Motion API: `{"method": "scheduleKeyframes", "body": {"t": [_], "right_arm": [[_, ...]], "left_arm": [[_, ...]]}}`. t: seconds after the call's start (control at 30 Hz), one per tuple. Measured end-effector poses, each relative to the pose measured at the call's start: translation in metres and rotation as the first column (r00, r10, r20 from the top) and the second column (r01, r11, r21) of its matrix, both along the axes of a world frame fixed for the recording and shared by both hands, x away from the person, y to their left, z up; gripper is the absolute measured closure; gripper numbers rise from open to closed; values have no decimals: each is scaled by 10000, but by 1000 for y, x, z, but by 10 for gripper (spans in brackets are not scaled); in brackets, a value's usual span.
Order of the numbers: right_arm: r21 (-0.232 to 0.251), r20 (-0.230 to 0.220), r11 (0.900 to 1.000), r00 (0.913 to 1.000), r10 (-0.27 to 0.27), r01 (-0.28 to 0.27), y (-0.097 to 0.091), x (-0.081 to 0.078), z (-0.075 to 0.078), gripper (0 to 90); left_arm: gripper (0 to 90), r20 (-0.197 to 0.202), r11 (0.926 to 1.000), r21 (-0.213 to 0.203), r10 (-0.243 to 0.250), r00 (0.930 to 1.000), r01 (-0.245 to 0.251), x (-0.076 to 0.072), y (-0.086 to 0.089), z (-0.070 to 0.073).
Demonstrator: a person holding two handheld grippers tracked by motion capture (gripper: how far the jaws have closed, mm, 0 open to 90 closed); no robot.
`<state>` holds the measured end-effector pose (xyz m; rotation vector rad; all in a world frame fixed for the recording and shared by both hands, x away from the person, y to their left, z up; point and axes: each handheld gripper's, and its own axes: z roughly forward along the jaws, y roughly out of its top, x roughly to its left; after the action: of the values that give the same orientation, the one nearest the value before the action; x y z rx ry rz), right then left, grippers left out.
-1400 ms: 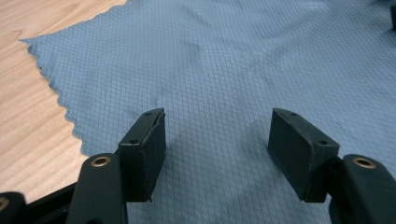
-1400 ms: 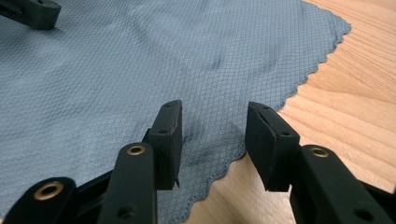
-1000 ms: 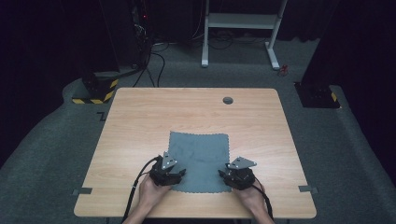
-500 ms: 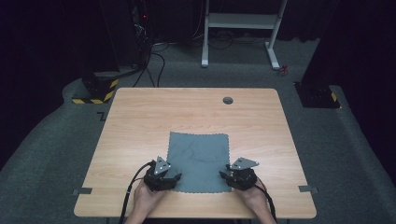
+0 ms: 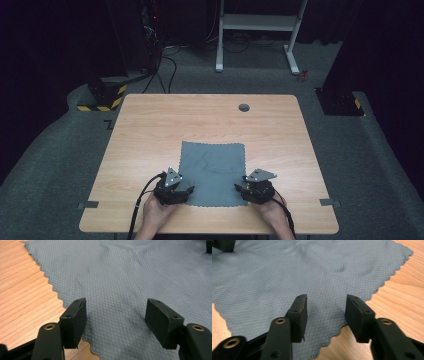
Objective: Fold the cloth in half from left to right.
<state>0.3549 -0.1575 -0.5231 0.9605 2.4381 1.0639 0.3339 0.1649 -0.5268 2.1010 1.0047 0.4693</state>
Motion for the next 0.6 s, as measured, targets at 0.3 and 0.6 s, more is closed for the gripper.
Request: {"method": "scheduleKeyframes", "body": {"t": [0.3, 0.6], "right_arm": [[-61, 97, 9987, 9987, -498, 499, 6, -3, 4, 569], [404, 185, 9989, 9996, 225, -232, 27, -10, 13, 637]], "left_arm": [[364, -116, 9996, -296, -38, 9999, 34, 1, 4, 1], [394, -117, 9991, -382, 159, 9998, -163, 22, 13, 14]]}}
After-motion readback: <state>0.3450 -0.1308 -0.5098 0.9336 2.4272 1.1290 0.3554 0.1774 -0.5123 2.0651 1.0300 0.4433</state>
